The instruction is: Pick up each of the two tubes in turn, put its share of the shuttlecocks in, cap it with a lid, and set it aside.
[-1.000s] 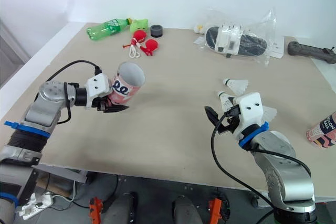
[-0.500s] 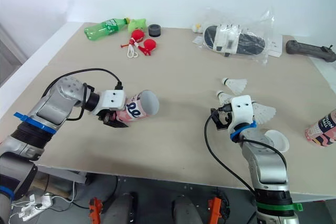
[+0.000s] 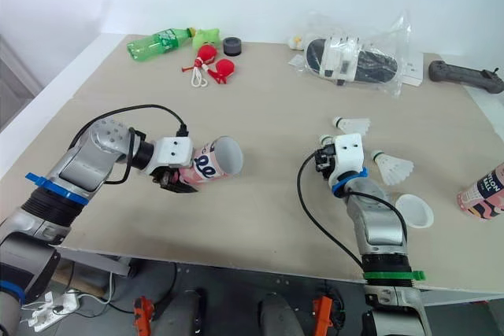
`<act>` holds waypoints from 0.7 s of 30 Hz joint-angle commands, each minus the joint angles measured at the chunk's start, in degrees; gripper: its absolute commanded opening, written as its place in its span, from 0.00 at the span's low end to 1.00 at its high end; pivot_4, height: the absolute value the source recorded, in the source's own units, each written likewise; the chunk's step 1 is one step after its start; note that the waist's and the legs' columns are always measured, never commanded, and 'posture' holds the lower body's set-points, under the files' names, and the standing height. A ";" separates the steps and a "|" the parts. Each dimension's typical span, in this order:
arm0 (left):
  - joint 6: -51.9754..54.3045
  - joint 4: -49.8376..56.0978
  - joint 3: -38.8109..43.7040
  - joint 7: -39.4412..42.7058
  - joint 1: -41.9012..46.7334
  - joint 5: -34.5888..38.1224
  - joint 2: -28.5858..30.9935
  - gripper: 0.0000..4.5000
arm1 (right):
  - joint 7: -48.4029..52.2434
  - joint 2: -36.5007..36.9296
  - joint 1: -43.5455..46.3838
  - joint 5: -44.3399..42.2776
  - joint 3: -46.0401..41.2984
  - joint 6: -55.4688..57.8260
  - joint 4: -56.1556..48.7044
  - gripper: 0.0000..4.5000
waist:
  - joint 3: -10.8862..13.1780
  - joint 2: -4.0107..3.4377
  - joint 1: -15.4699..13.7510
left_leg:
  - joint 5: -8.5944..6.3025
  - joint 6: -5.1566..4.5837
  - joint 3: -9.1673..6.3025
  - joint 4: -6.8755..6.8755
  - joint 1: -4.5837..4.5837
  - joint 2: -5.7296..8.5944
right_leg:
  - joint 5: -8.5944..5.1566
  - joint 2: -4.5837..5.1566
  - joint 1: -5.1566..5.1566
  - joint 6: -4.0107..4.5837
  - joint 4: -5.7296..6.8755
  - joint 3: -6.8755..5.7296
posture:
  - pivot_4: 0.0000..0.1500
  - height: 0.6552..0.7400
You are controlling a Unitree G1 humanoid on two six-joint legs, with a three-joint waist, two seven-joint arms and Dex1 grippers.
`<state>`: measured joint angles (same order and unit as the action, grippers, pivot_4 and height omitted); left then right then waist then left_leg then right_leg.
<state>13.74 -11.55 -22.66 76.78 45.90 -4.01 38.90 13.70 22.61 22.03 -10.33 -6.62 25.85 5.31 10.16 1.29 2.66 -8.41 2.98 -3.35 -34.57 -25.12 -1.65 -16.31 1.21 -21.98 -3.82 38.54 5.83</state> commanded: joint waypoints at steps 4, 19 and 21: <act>0.69 2.44 1.05 -0.52 -0.81 1.24 -1.05 0.68 | 5.20 0.51 0.68 0.05 2.65 -0.91 -3.27 0.02 | 0.00 0.00 0.02 | 0.00 0.00 0.00 0.00 0.00 0.00 | -0.01 0.00 0.00 0.00 0.05 0.00 | 1.00 1.00; 1.62 1.26 0.99 -1.14 -0.80 1.24 -2.71 0.68 | 33.43 17.28 10.80 -18.63 9.65 13.12 -36.80 0.02 | 0.03 0.00 -0.04 | 0.04 -0.06 -0.10 -0.23 -0.01 -0.05 | -0.18 -0.05 -0.12 0.00 0.48 -0.08 | 1.00 1.00; 1.91 1.45 1.07 -1.26 -0.96 1.34 -2.71 0.68 | 34.90 19.39 11.74 -17.53 11.31 13.65 -37.11 0.02 | 0.03 0.01 -0.04 | 0.04 -0.06 -0.08 -0.23 -0.02 -0.03 | -0.17 -0.04 -0.13 0.03 0.48 -0.06 | 1.00 1.00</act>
<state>15.18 -10.73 -22.19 75.59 45.11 -3.22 36.40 47.40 40.84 32.51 -28.01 4.29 39.22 -29.71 10.19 1.30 2.62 -8.37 2.93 -3.43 -34.79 -25.14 -1.69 -16.47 1.17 -22.11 -3.77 39.02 5.76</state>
